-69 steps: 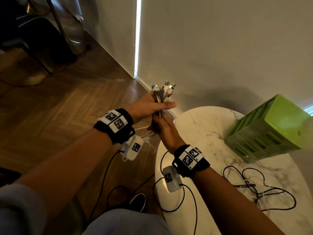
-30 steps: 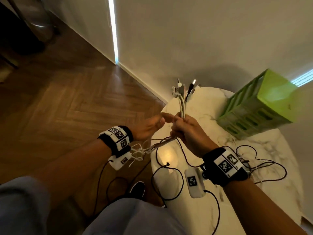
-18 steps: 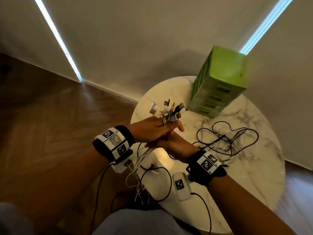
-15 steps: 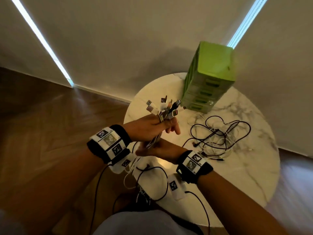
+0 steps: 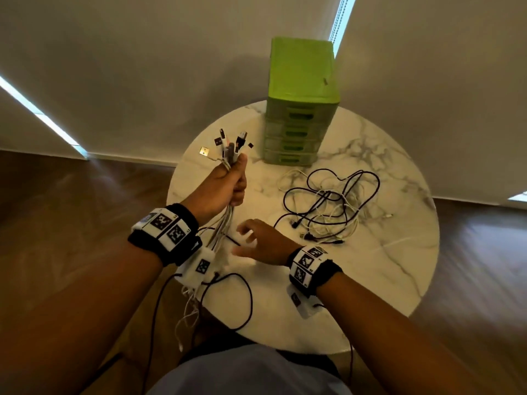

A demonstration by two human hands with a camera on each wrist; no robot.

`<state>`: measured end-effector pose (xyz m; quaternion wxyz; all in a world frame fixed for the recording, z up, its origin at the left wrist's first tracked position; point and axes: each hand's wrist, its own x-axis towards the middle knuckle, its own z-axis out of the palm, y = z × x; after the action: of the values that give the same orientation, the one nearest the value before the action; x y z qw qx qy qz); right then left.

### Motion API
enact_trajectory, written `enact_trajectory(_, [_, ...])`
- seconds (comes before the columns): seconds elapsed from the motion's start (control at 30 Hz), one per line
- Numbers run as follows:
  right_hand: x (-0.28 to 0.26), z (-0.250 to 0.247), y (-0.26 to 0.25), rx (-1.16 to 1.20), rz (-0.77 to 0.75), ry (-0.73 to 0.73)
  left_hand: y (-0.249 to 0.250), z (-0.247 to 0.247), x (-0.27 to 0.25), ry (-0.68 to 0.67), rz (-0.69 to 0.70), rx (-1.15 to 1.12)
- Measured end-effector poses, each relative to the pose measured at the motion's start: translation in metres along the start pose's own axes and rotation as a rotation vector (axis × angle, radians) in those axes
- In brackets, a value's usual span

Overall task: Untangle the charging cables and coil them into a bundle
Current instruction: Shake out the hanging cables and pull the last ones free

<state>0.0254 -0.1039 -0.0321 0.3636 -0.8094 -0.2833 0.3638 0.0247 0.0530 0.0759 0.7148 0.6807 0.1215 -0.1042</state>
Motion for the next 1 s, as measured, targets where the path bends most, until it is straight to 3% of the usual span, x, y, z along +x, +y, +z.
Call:
enact_trajectory(0.13, [-0.043, -0.041, 0.070, -0.018, 0.157, 0.092, -0.009, 0.032, 0.010, -0.022, -0.022, -0.024])
enact_trajectory(0.33, [-0.095, -0.087, 0.124, -0.182, 0.180, 0.080, -0.021, 0.083, 0.025, 0.001, -0.046, 0.005])
enact_trajectory(0.5, [-0.094, -0.085, 0.127, -0.336, 0.015, -0.025, -0.031, 0.109, 0.028, 0.049, -0.062, 0.014])
enact_trajectory(0.63, [-0.086, -0.072, 0.136, -0.552, -0.031, -0.136, -0.038, 0.114, 0.023, 0.132, -0.066, 0.096])
enact_trajectory(0.77, [-0.085, -0.073, 0.151, -0.563, -0.138, 0.039, -0.042, 0.114, 0.018, 0.223, -0.053, 0.064])
enact_trajectory(0.87, [-0.079, -0.095, 0.141, -0.340, -0.206, 0.181, -0.045, 0.116, 0.015, 0.277, -0.013, -0.105])
enact_trajectory(1.0, [-0.073, -0.150, 0.087, 0.342, -0.132, 0.342, -0.052, 0.120, 0.014, 0.314, 0.022, -0.090])
